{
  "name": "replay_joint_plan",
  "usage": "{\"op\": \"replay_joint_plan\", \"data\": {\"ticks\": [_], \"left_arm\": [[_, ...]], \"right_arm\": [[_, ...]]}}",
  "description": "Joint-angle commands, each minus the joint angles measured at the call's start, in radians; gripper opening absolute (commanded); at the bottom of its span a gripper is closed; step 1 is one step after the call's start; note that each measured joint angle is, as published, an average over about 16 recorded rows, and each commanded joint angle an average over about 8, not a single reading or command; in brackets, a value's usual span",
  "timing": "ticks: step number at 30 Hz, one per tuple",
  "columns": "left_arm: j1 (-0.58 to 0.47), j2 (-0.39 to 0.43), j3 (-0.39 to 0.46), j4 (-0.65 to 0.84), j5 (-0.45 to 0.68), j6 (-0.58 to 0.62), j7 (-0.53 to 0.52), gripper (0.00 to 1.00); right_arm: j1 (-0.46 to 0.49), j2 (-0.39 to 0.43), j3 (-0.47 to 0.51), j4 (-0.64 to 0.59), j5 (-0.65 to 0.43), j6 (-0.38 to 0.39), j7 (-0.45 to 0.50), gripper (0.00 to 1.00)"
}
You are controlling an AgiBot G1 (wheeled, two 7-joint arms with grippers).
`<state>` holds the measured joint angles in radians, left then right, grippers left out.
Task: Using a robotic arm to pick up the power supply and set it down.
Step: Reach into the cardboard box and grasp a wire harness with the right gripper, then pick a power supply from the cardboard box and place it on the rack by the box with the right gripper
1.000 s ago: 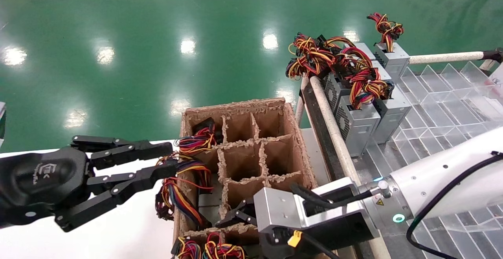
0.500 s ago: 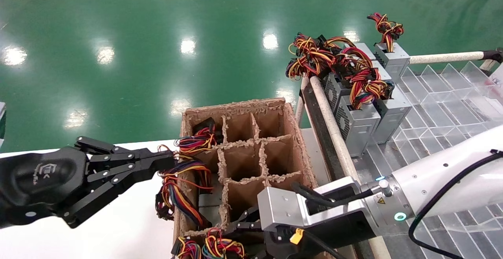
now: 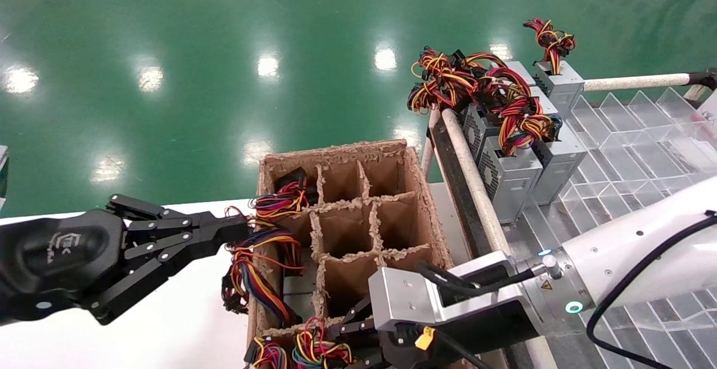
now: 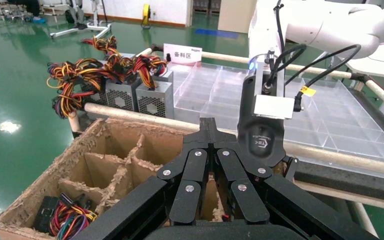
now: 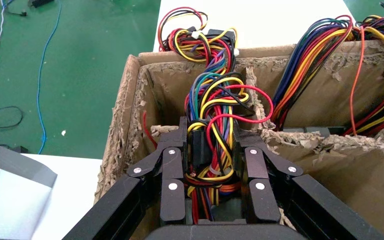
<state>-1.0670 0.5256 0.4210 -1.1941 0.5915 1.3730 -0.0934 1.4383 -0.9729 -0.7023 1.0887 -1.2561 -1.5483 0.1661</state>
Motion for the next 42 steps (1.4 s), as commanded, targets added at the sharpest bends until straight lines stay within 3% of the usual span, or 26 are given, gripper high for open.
{"op": "replay_joint_plan", "data": {"ticks": [1, 9, 17, 28, 42], "left_arm": [[0.0, 0.0, 0.0, 0.0, 0.0, 0.0, 0.0, 0.0], [0.0, 0.0, 0.0, 0.0, 0.0, 0.0, 0.0, 0.0], [0.0, 0.0, 0.0, 0.0, 0.0, 0.0, 0.0, 0.0], [0.0, 0.0, 0.0, 0.0, 0.0, 0.0, 0.0, 0.0], [0.0, 0.0, 0.0, 0.0, 0.0, 0.0, 0.0, 0.0]], "right_arm": [[0.002, 0.002, -0.002, 0.005, -0.001, 0.0, 0.002, 0.0], [0.104, 0.054, 0.021, 0.124, 0.064, -0.022, 0.062, 0.0], [0.323, 0.119, -0.004, 0.217, 0.135, -0.038, 0.094, 0.0], [0.704, 0.173, -0.182, 0.204, 0.115, -0.044, -0.018, 0.0], [1.041, 0.207, -0.383, 0.099, 0.02, -0.037, -0.101, 0.0]]}}
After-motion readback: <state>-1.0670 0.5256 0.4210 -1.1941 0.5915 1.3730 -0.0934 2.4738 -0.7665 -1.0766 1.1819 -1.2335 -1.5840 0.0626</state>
